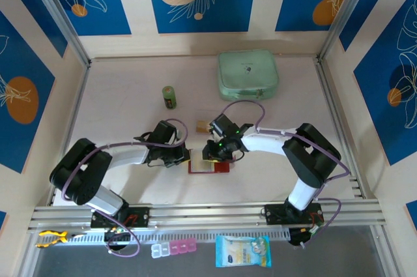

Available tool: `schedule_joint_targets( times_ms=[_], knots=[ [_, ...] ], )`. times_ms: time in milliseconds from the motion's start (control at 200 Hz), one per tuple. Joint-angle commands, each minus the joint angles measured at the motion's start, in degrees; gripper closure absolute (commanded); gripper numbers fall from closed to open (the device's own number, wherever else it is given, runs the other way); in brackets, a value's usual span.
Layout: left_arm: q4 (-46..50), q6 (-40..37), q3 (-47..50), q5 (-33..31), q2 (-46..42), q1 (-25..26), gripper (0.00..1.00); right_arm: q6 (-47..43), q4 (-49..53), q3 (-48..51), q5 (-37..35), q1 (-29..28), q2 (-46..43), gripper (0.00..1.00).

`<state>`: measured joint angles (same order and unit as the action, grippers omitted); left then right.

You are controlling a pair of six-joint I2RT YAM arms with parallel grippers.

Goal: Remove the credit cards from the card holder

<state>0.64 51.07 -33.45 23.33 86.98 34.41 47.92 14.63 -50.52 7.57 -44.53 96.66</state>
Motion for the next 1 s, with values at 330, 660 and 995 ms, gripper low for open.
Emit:
schedule_joint_targets(
  times_ms=[330, 660, 995],
  knots=[
    [3.8, -0.5, -3.2, -0.4, -2.6, 0.5, 1.0, 0.7, 0.9, 2.1, 0.6, 0.7, -0.6, 0.75],
    [4.6, -0.1, -7.7, 4.0, -2.0, 2.3, 0.94, 0.6, 0.6, 2.1, 1.0, 0.9, -0.3, 0.79],
    [-1.6, 4.2, -5.9, 5.8, 0.9, 4.3, 0.72, 0.6, 0.7, 2.1, 1.1, 0.9, -0.4, 0.79]
  ],
)
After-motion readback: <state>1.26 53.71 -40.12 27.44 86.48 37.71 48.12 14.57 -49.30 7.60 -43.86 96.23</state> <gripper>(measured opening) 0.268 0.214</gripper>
